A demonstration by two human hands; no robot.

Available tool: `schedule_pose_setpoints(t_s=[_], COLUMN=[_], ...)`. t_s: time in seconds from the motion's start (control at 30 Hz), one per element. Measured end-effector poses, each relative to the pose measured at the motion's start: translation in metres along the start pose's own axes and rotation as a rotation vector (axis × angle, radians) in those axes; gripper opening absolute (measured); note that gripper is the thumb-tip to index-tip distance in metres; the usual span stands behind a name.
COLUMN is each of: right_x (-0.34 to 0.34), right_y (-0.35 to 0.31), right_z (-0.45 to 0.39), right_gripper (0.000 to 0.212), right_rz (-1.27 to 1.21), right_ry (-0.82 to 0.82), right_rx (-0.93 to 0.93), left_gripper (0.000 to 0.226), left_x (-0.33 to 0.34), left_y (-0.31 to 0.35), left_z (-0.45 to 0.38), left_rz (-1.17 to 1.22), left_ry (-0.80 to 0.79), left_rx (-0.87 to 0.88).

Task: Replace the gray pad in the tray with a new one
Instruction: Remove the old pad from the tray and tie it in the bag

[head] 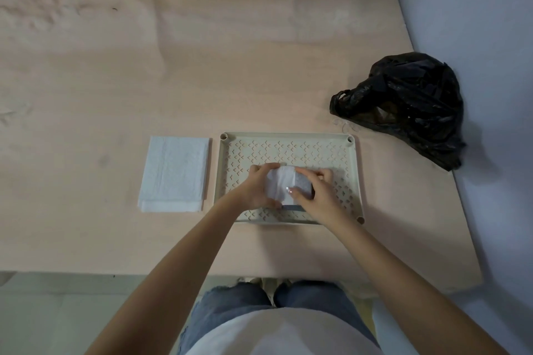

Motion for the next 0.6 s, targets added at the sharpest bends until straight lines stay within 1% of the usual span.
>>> schedule_pose_setpoints(t_s=[0.03,0.07,0.1,0.13,0.17,0.2,0.27,0.3,0.33,0.37,0.4,0.43,0.47,0.53,0.57,0.6], right_x=[-0.005,-0.007,-0.004,0.002,0.009,0.016,0.022,0.023,0.024,0.026,0.027,0.028,0.029,0.029,0.028,0.028], right_y=[-0.004,-0.011,-0.017,-0.021,-0.022,-0.019,-0.011,-0.007,-0.006,-0.005,-0.005,-0.004,-0.004,-0.001,0.001,0.002], right_z=[0.000,0.001,0.002,0.004,0.007,0.010,0.012,0.013,0.013,0.014,0.015,0.016,0.015,0.014,0.013,0.010], right_gripper=[0.047,0.047,0.049,0.052,0.055,0.055,0.055,0.054,0.055,0.057,0.060,0.063,0.065,0.065,0.066,0.066], right_rz=[0.166,0.364,0.528,0.647,0.726,0.778,0.828,0.848,0.863,0.870,0.869,0.871,0.878,0.896,0.861,0.770], right_ry=[0.071,0.107,0.079,-0.001,-0.089,-0.155,-0.203,-0.205,-0.210,-0.220,-0.226,-0.229,-0.227,-0.241,-0.274,-0.324], right_rx=[-0.089,-0.223,-0.378,-0.515,-0.612,-0.650,-0.625,-0.616,-0.608,-0.601,-0.598,-0.597,-0.597,-0.603,-0.589,-0.561], left_gripper=[0.099,0.098,0.098,0.097,0.096,0.095,0.099,0.102,0.104,0.105,0.102,0.097,0.091,0.082,0.078,0.077], left_x=[-0.001,-0.002,-0.002,-0.002,-0.001,0.000,-0.003,-0.005,-0.006,-0.005,-0.002,0.003,0.008,0.016,0.017,0.018], left_y=[0.000,0.001,0.002,0.003,0.005,0.006,0.009,0.009,0.008,0.006,0.004,0.002,-0.001,-0.009,-0.012,-0.015], left_z=[0.001,0.001,0.002,0.004,0.005,0.007,0.013,0.016,0.020,0.023,0.027,0.031,0.033,0.034,0.033,0.032], left_rz=[0.006,0.013,0.015,0.017,0.019,0.015,-0.046,-0.126,-0.264,-0.457,-0.649,-0.782,-0.849,-0.887,-0.901,-0.925], left_ry=[0.008,0.015,0.022,0.026,0.030,0.032,0.043,0.064,0.090,0.113,0.126,0.128,0.129,0.132,0.128,0.129], left_rx=[-0.002,0.002,0.011,0.023,0.037,0.047,0.070,0.096,0.143,0.213,0.294,0.365,0.406,0.409,0.404,0.398])
Point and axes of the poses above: each hand's wrist, its own z-axis away from the middle knuckle, its own x-axis out of the palm, y = z × x, the point moved 4 cm from there along -z, towards the middle knuckle, and after that the axes turned 8 degrees about y, right-handed, at the moved point
